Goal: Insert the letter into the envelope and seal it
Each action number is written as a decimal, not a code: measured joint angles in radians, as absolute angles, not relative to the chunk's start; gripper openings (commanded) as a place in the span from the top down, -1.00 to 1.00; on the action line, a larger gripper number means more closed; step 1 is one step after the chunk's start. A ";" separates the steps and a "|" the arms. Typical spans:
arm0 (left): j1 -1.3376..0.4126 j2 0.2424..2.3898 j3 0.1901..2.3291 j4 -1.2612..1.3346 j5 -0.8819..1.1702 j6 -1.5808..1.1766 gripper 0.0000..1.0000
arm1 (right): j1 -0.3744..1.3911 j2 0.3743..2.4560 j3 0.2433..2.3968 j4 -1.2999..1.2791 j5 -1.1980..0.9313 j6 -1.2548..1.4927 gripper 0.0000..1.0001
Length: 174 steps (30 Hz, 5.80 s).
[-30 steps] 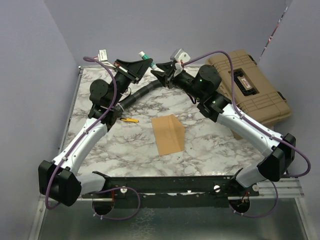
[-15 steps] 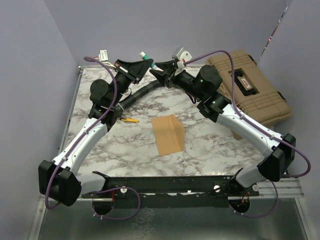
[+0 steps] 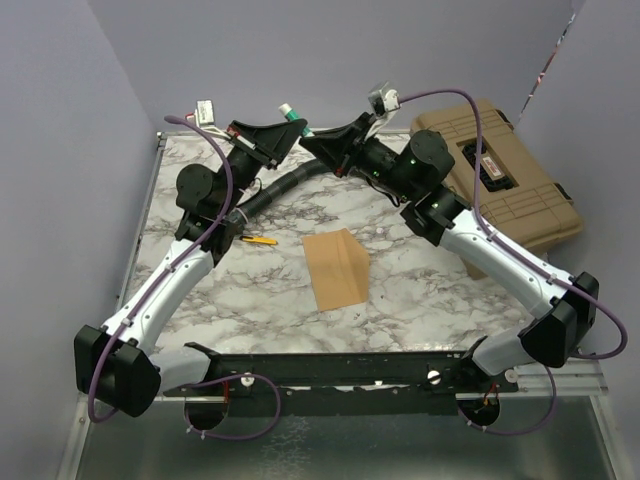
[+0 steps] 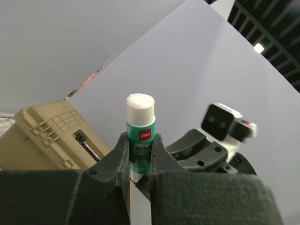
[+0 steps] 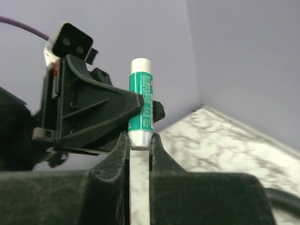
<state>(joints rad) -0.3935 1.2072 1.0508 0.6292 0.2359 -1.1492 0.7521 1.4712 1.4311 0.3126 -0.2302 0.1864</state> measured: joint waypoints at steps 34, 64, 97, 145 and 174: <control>-0.394 1.173 0.981 0.708 0.262 -1.147 1.00 | 0.667 1.348 1.296 0.496 -0.426 -0.078 -0.29; -0.394 1.157 0.981 0.708 0.261 -1.143 1.00 | 0.791 1.465 1.309 0.541 -0.247 -0.255 -0.10; -0.418 1.155 0.957 0.806 0.380 -1.119 1.00 | 0.744 1.533 1.037 1.195 -0.207 1.276 0.99; -0.388 1.159 0.974 0.709 0.305 -1.175 1.00 | 0.753 1.420 1.235 0.620 -0.432 -0.300 0.29; -0.386 1.134 0.905 0.883 0.306 -1.168 1.00 | 0.731 1.449 1.303 0.659 -0.406 0.579 -0.22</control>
<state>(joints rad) -0.3862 1.1343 0.9054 0.8829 0.3061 -1.1683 0.7311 1.4494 1.3029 0.6586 -0.4065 0.5793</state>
